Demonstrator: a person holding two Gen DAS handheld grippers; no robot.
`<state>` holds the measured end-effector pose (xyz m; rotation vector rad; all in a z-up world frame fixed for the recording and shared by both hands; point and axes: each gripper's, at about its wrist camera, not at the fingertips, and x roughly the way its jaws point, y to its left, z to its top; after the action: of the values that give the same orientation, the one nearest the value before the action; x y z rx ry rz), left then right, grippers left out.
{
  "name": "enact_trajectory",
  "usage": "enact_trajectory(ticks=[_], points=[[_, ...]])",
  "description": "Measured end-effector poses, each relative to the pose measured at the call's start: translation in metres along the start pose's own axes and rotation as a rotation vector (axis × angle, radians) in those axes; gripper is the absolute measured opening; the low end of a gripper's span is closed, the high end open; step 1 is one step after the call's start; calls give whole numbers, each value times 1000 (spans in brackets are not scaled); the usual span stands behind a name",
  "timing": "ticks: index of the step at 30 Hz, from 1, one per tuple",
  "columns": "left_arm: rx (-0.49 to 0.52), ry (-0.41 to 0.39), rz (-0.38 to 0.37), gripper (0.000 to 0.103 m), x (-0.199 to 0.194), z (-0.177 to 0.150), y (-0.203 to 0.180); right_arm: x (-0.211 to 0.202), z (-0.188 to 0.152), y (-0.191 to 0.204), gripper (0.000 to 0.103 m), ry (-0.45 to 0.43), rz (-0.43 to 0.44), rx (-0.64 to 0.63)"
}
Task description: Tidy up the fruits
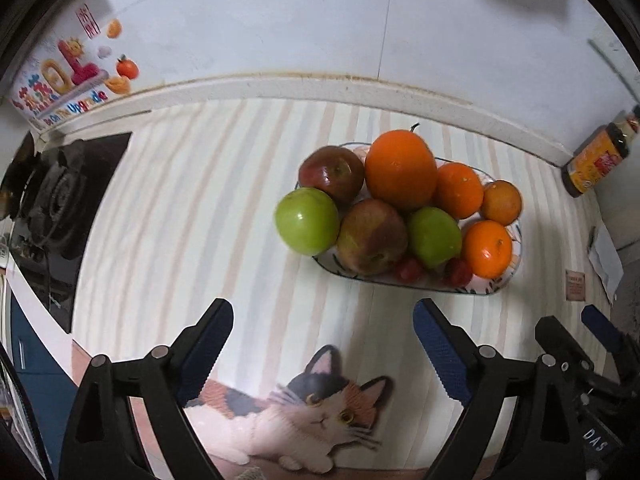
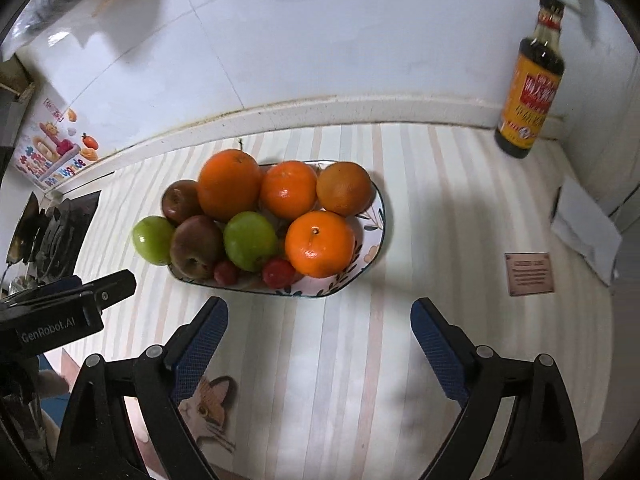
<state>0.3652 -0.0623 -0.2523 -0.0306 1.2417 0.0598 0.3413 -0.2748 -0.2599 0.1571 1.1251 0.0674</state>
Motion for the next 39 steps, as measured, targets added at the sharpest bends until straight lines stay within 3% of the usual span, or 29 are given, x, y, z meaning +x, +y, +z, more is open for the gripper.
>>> enact_trajectory(ticks=[8, 13, 26, 33, 39], points=[[79, -143, 50, 92, -70, -42, 10, -75, -38, 35, 95, -74, -25, -19], [105, -204, -12, 92, -119, -81, 27, -131, -72, 53, 95, -138, -52, -8], [131, -356, -87, 92, -233, -163, 66, -285, -166, 95, 98, -306, -104, 19], [117, -413, -91, 92, -270, -191, 70, -331, -188, 100, 98, -353, -100, -5], [106, -439, -91, 92, -288, -204, 64, -346, -191, 90, 98, -357, -78, -10]])
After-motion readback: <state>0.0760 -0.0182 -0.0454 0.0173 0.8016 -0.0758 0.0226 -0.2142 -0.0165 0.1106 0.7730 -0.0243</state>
